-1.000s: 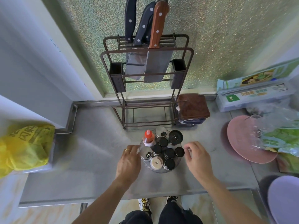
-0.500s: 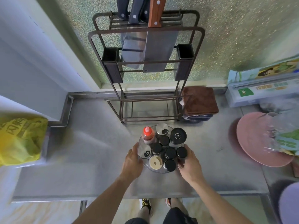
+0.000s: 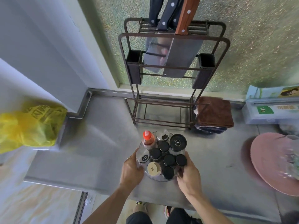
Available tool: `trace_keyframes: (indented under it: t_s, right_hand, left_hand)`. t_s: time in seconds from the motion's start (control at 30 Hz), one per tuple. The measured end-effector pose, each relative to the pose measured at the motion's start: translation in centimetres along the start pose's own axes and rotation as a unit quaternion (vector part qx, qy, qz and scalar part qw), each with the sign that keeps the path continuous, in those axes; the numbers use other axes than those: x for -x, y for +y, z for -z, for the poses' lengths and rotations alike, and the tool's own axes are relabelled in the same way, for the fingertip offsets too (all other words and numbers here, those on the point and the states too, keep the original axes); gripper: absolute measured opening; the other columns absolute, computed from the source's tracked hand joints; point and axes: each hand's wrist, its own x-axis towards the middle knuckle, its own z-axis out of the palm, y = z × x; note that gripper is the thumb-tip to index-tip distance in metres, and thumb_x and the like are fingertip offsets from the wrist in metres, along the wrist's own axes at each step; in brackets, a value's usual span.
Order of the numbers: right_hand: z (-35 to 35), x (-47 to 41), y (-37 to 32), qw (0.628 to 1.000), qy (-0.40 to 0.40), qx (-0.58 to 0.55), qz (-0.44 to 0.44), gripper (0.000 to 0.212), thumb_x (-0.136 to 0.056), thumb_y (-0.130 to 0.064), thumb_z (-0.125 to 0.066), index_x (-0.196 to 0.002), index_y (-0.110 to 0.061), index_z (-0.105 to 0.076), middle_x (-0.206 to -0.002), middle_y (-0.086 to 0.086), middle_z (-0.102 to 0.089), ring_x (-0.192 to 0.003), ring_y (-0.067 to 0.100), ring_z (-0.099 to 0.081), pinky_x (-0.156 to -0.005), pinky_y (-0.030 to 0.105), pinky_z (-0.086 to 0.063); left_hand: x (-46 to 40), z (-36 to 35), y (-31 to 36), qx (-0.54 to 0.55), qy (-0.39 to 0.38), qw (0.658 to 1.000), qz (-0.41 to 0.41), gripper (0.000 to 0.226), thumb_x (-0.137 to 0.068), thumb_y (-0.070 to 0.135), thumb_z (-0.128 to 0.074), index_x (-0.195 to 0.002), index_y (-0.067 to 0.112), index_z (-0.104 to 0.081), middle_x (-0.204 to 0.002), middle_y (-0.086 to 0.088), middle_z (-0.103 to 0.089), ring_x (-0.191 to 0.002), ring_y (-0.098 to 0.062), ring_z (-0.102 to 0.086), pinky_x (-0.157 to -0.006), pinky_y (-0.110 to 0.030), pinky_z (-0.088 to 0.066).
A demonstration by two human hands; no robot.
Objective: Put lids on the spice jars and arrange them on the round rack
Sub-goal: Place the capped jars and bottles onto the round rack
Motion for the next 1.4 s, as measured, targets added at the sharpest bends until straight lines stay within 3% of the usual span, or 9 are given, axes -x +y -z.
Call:
trace_keyframes:
  t_s: [0.1,0.23,0.4,0.57,0.7,0.83,1.0,1.23,1.4]
  right_hand:
    - [-1.4,0.0,-2.4,0.999,-0.019,0.002,0.04,0.075,-0.077,-0.017,-0.066,-0.147,-0.02,-0.04,-0.122,0.006,-0.072,-0.107,0.036,-0.069,-0.08,0.041,-0.058]
    - [-4.5,-0.4,-7.4,0.995,-0.054,-0.023,0.078,0.076,-0.074,-0.019,-0.061,-0.147,-0.025,-0.04,-0.128,0.0,-0.069,-0.114,0.03,-0.067,-0.084,0.037,-0.057]
    - [-9.5,-2.5,-15.7,0.99,-0.057,-0.053,0.121,0.067,-0.079,-0.011,-0.059,-0.14,-0.033,-0.044,-0.118,-0.012,-0.071,-0.11,0.022,-0.067,-0.076,0.027,-0.051]
    - [-14.2,-6.6,-22.2,0.992,-0.02,-0.06,0.108,0.059,-0.083,-0.006,-0.063,-0.135,-0.031,-0.051,-0.121,-0.006,-0.071,-0.112,0.023,-0.066,-0.076,0.024,-0.045]
    - [-16.6,-10.6,-25.2,0.992,0.012,-0.048,0.112,0.047,-0.083,-0.009,-0.065,-0.124,-0.027,-0.055,-0.115,-0.005,-0.073,-0.109,0.025,-0.067,-0.072,0.024,-0.042]
    - [-18.2,-13.5,-26.1,0.993,0.022,-0.06,0.095,0.047,-0.081,-0.003,-0.062,-0.119,-0.029,-0.055,-0.109,-0.01,-0.072,-0.107,0.022,-0.068,-0.074,0.029,-0.05]
    - [-19.4,-15.1,-25.7,0.994,0.035,-0.058,0.082,0.057,-0.081,-0.006,-0.06,-0.13,-0.032,-0.051,-0.12,-0.013,-0.07,-0.115,0.015,-0.065,-0.089,0.03,-0.054]
    - [-20.8,-15.8,-24.3,0.997,0.046,-0.036,0.055,0.061,-0.084,-0.014,-0.06,-0.14,-0.031,-0.045,-0.124,-0.012,-0.068,-0.117,0.015,-0.064,-0.09,0.032,-0.054]
    - [-20.9,-15.2,-23.5,0.999,0.025,-0.019,0.036,0.056,-0.091,-0.023,-0.052,-0.145,-0.028,-0.038,-0.131,-0.002,-0.065,-0.119,0.025,-0.063,-0.093,0.038,-0.054]
  left_hand:
    - [0.8,2.7,-1.5,0.002,0.037,0.999,0.025,0.051,-0.084,0.005,-0.061,-0.127,0.032,-0.063,-0.095,0.014,-0.069,-0.083,-0.018,-0.066,-0.068,-0.024,-0.046]
    - [0.9,7.8,-4.2,0.017,0.078,0.996,0.049,0.055,-0.085,0.01,-0.067,-0.122,0.05,-0.059,-0.096,0.018,-0.072,-0.08,-0.016,-0.069,-0.068,-0.033,-0.059]
    - [-2.7,15.5,-7.7,0.023,0.136,0.989,0.054,0.057,-0.075,0.004,-0.065,-0.123,0.035,-0.063,-0.088,0.006,-0.073,-0.067,-0.027,-0.068,-0.058,-0.031,-0.05]
    - [-9.2,21.6,-9.0,0.013,0.152,0.987,0.049,0.053,-0.075,0.006,-0.063,-0.122,0.029,-0.062,-0.092,-0.004,-0.074,-0.082,-0.038,-0.069,-0.066,-0.042,-0.058]
    - [-14.7,23.9,-9.6,-0.002,0.136,0.99,0.035,0.05,-0.077,0.01,-0.064,-0.122,0.031,-0.064,-0.099,-0.006,-0.077,-0.093,-0.037,-0.07,-0.075,-0.04,-0.057]
    - [-18.8,24.3,-10.6,0.009,0.107,0.994,0.026,0.053,-0.07,0.016,-0.071,-0.12,0.032,-0.064,-0.096,-0.005,-0.077,-0.092,-0.034,-0.071,-0.077,-0.038,-0.058]
    - [-21.2,23.5,-11.5,0.018,0.094,0.995,0.019,0.049,-0.072,0.009,-0.073,-0.119,0.02,-0.065,-0.094,-0.012,-0.077,-0.089,-0.036,-0.071,-0.074,-0.037,-0.058]
    - [-21.8,23.1,-11.9,0.039,0.078,0.996,0.007,0.047,-0.08,0.001,-0.064,-0.124,0.017,-0.062,-0.098,-0.014,-0.075,-0.091,-0.038,-0.069,-0.072,-0.033,-0.05]
    - [-21.7,23.0,-12.7,0.048,0.061,0.997,-0.002,0.045,-0.09,0.007,-0.063,-0.132,0.023,-0.057,-0.09,0.003,-0.068,-0.084,-0.028,-0.069,-0.073,-0.031,-0.048]
